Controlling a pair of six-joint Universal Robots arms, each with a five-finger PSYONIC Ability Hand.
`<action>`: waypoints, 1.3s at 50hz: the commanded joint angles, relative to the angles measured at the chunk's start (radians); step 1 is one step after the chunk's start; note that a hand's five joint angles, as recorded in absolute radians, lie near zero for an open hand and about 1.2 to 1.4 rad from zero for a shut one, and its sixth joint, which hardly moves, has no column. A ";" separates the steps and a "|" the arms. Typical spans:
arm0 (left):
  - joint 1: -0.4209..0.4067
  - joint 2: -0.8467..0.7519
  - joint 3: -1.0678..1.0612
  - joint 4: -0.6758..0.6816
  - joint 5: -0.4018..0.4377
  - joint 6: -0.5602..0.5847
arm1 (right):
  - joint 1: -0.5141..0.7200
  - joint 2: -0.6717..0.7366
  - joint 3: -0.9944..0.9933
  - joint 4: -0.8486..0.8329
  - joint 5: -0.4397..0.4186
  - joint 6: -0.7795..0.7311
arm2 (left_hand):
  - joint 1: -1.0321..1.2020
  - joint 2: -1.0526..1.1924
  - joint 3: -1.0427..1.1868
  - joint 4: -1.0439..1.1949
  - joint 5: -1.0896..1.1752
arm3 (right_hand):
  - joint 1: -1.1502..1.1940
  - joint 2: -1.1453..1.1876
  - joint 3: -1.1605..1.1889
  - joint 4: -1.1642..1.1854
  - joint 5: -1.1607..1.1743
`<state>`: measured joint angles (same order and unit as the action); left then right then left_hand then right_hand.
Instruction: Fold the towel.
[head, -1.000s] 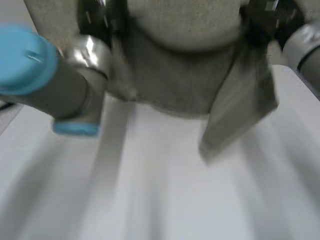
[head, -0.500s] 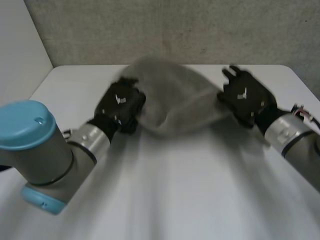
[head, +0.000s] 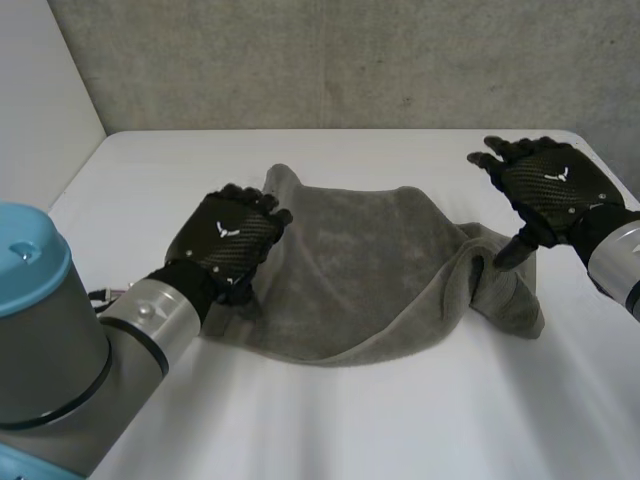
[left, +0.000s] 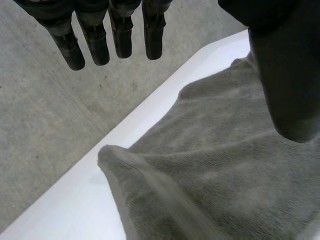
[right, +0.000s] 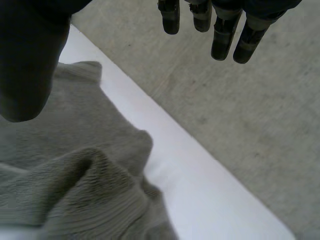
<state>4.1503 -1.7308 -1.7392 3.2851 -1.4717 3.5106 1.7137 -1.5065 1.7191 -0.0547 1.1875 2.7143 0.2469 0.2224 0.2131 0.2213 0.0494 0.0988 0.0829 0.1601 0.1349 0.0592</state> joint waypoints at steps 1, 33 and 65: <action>-0.013 -0.021 -0.080 -0.010 -0.009 -0.018 | -0.002 0.020 -0.019 0.134 -0.012 -0.025 | -0.086 -0.062 -0.039 -0.047 -0.049 | -0.099 -0.083 0.014 0.040 -0.059; -0.130 -0.323 -0.016 0.067 -0.243 -0.280 | 0.171 0.503 -0.378 0.156 0.135 -0.471 | -0.063 -0.038 -0.039 -0.047 -0.040 | 0.737 0.753 0.014 0.040 0.603; -0.061 -0.533 0.224 0.261 -0.298 -0.069 | 0.063 0.393 -0.339 0.085 0.212 -0.068 | 0.286 0.311 -0.039 -0.047 0.309 | 1.297 1.313 0.014 0.040 1.163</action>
<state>4.0507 -2.2157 -1.5567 3.4922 -1.7325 3.3330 1.7956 -1.0706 1.3099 0.0135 1.4148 2.6485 0.4195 0.4215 0.2131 0.2213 0.2478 1.2777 1.3213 0.1602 0.1348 1.1407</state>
